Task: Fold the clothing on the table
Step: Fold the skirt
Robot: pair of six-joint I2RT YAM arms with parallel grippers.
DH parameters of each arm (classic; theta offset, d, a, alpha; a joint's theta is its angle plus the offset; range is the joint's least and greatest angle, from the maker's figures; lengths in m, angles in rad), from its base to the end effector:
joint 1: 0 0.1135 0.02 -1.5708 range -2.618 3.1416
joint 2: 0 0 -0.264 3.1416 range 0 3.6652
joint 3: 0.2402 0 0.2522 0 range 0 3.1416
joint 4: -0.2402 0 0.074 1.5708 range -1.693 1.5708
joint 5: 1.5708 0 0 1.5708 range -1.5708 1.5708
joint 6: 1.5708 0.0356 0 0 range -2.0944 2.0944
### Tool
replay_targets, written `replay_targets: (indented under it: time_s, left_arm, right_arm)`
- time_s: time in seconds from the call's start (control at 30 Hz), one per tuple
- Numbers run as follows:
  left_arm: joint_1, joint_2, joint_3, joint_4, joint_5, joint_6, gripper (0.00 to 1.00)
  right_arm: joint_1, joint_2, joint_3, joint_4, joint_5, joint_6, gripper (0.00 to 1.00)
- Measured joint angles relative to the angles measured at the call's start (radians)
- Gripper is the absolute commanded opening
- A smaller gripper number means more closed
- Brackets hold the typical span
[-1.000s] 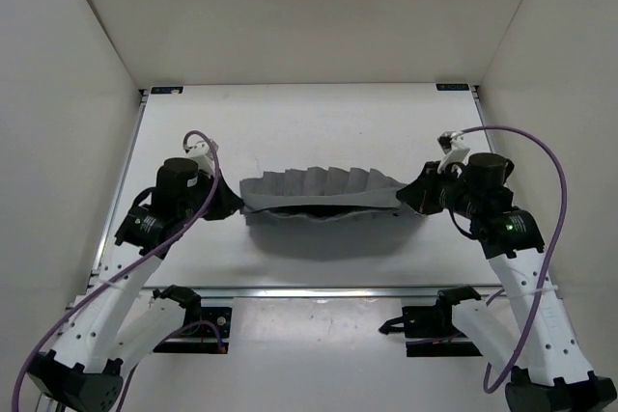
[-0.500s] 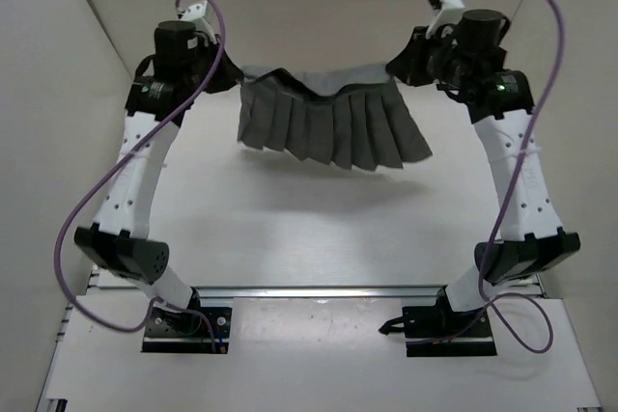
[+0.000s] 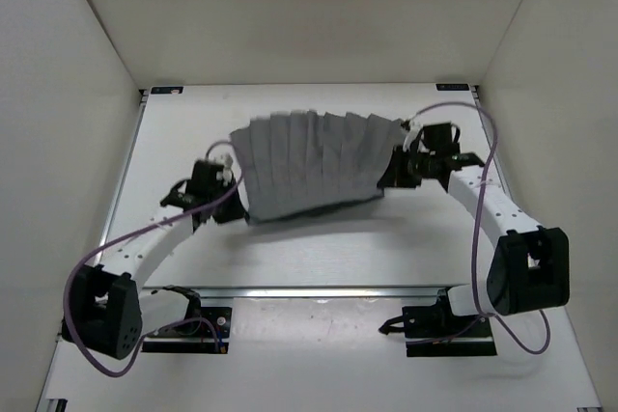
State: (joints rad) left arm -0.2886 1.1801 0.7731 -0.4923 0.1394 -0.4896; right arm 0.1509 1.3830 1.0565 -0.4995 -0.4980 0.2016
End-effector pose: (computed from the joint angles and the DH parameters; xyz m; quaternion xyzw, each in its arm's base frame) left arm 0.2250 -0.0719 0.2302 -0.0717 0.9394 -0.1855 0.2792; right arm 0.2874 0.0609 0.2737 -0.0667 0.9047 0.2878 0.3069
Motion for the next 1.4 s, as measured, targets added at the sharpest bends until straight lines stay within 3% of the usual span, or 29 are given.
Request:
replay_targets:
  time_s: [0.13, 0.37, 0.6, 0.9, 1.17, 1.4]
  left_arm:
    - [-0.040, -0.098, -0.245, -0.017, 0.030, -0.043, 0.00]
    - [-0.079, -0.346, -0.294, -0.032, 0.032, -0.080, 0.00]
    - [-0.151, -0.528, -0.336, -0.119, 0.036, -0.163, 0.00]
    - [-0.122, -0.629, -0.224, -0.275, 0.076, -0.187, 0.00]
    - [-0.062, -0.462, -0.052, -0.228, 0.121, -0.172, 0.00]
    - [0.057, -0.119, 0.063, -0.021, 0.137, -0.135, 0.00]
  right_arm:
    - [0.029, -0.058, -0.232, -0.017, -0.015, 0.042, 0.00]
    - [0.038, -0.337, -0.420, -0.053, -0.003, 0.088, 0.00]
    - [0.123, -0.464, -0.451, -0.152, 0.032, 0.140, 0.00]
    - [0.068, -0.589, -0.423, -0.343, 0.008, 0.140, 0.00]
    - [-0.009, -0.510, -0.183, -0.417, -0.035, 0.099, 0.00]
    - [-0.124, -0.184, -0.068, -0.217, -0.113, 0.098, 0.01]
